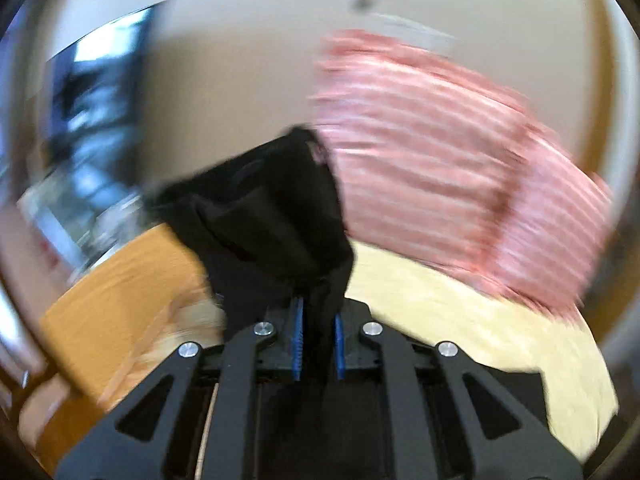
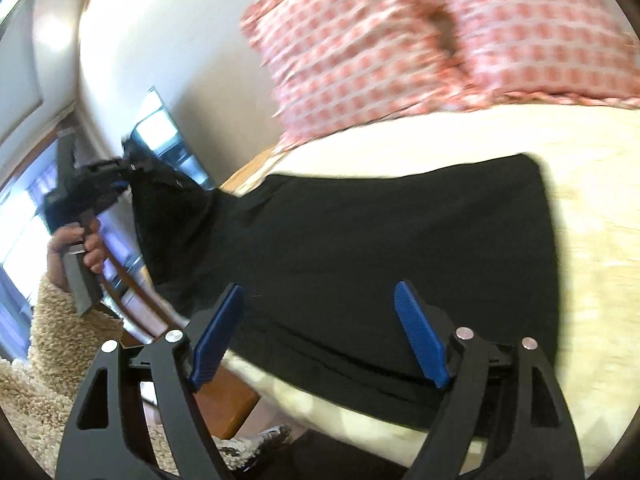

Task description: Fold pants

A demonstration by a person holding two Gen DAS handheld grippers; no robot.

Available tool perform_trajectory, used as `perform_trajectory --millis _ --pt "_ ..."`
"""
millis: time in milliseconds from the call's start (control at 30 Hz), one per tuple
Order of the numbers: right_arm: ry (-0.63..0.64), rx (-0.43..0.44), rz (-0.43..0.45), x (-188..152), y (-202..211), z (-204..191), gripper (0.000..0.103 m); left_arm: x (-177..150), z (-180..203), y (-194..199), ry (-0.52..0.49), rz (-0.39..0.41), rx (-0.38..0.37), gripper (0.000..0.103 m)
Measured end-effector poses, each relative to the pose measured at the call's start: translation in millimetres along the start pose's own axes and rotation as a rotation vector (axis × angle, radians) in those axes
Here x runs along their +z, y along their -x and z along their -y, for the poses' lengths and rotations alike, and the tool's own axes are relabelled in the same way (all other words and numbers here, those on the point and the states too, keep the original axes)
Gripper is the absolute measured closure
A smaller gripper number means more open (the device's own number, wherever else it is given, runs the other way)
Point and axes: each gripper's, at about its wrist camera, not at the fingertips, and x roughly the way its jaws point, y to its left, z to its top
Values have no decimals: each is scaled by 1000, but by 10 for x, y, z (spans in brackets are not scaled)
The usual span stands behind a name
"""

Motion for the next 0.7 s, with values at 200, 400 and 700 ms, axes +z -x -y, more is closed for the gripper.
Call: perform_trajectory --millis 200,400,700 --pt "-107 -122 97 -42 441 390 22 -605 1515 34 -332 -103 -413 91" --pt "-194 -202 92 -112 534 705 22 -1606 2025 -274 -478 -410 -561 92" --pt "-229 -221 131 -112 619 829 22 -1238 2022 109 -450 -214 -602 93"
